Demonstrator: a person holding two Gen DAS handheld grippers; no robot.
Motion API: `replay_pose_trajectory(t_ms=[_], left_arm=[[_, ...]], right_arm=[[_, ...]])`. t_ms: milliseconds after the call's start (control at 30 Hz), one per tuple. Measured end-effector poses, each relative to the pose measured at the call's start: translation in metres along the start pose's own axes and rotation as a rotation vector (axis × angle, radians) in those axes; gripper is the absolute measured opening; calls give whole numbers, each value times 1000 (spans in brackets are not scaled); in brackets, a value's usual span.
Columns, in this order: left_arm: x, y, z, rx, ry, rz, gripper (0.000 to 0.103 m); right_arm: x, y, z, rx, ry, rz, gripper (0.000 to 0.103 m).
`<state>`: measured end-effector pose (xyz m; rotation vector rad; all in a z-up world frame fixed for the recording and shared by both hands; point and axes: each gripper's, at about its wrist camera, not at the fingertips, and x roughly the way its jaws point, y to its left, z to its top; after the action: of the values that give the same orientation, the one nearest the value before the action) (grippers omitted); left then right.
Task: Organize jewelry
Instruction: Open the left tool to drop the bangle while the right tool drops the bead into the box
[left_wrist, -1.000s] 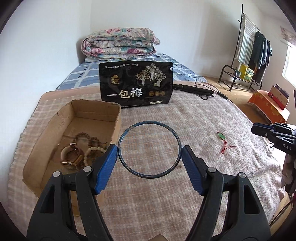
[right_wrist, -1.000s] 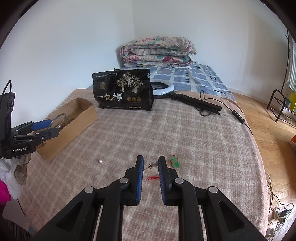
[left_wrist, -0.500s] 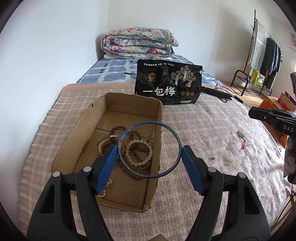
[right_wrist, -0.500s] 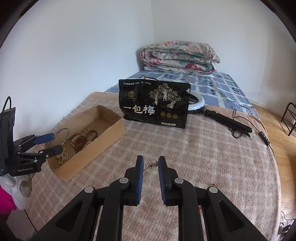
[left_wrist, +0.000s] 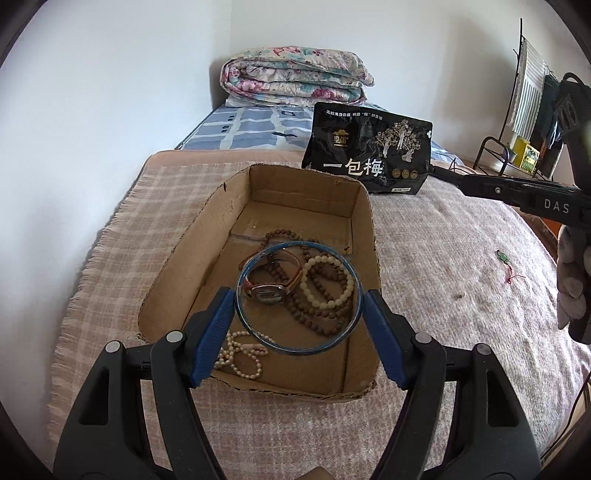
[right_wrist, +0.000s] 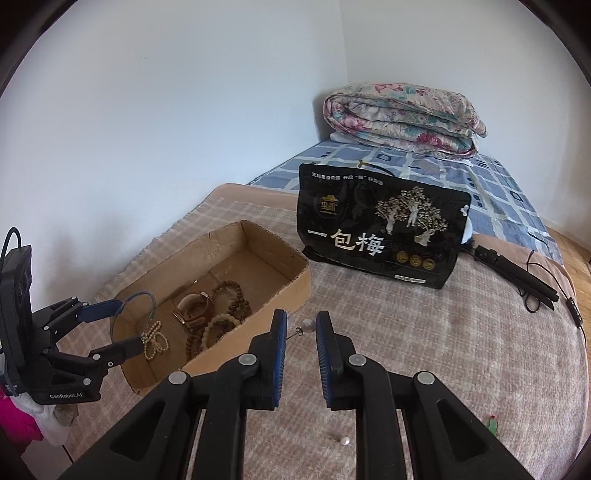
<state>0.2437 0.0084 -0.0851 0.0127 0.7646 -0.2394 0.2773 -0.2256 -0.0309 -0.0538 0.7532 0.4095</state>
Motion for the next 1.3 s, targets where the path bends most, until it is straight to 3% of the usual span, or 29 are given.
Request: replay_pose_trajectory(t_ms=[467,933,1000,1033,1100,1167,1233,1300], left_arm=[[8,15,-9,-13,18,-1,73],[13,22,-11,-20,21,1,73],[14,22,-11,-17,20,3,73],[14,22,-10,-16,19,5,73],[15,22,-10,-15,23,6,74],[16,21,-9,-13,30,5,74],[16,19,-10,-9,32,6,79],[14,16,-10,-1,25,12,83]], right_arm=[[54,38,23,-36,31,44,14],[101,50,30,-20,69,72,16],[104,51,31,-21,67,65,22],[104,52,31,-18,62,59,34],[101,52,32,-12,45,59,45],[97,50,33,-7,32,52,69],[93,49,34,-3,13,33,80],[89,46,34,4,3,27,85]])
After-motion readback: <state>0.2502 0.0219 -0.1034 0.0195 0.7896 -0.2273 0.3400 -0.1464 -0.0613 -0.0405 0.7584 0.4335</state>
